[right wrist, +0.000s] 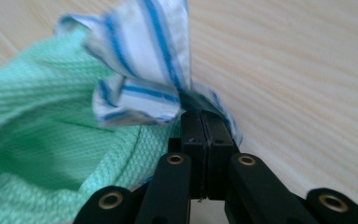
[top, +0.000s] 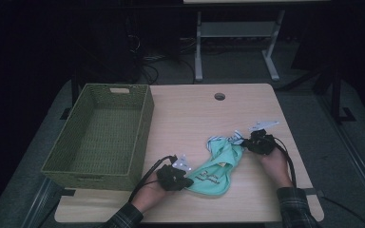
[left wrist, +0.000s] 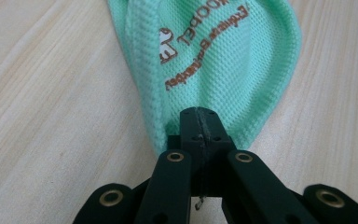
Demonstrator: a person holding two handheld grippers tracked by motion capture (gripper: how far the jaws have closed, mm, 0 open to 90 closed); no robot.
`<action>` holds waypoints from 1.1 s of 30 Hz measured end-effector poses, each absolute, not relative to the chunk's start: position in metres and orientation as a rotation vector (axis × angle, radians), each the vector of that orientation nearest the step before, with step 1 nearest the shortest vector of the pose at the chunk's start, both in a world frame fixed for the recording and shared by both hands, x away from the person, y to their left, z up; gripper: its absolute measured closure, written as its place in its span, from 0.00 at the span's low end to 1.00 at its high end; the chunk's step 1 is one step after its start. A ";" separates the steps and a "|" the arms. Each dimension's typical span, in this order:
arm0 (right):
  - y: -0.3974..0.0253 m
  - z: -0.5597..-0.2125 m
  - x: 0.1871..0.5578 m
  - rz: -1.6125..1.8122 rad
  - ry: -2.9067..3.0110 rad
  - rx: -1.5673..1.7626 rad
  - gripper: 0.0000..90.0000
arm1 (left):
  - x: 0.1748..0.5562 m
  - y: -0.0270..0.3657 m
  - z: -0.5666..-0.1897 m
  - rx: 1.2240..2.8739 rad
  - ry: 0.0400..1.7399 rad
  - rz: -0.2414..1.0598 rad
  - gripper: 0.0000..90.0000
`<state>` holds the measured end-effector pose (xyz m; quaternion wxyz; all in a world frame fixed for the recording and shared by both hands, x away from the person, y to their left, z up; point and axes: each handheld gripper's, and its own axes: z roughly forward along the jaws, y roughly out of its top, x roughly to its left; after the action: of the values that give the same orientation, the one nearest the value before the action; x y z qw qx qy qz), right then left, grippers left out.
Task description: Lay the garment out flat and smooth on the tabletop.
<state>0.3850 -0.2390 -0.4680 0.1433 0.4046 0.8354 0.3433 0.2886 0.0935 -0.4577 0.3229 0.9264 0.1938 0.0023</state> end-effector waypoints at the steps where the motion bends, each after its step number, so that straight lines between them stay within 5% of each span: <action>1: -0.240 -0.469 0.386 1.014 2.403 1.169 0.99 | 0.289 0.094 -0.457 2.440 0.500 0.007 1.00; 10: -0.245 -0.455 0.373 1.121 2.374 1.191 0.86 | 0.290 0.094 -0.458 2.409 0.548 -0.044 0.96; 18: -0.251 -0.450 0.355 1.122 2.387 1.164 0.85 | 0.291 0.094 -0.443 2.337 0.544 -0.054 0.83; 33: -0.242 -0.447 0.315 1.179 2.459 1.101 0.84 | 0.341 0.081 -0.422 2.257 0.586 0.064 0.77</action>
<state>0.3155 -0.2420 -0.4473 0.1002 0.3724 0.8319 0.3990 0.3408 0.0809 -0.4221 0.3935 0.8895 0.2310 0.0252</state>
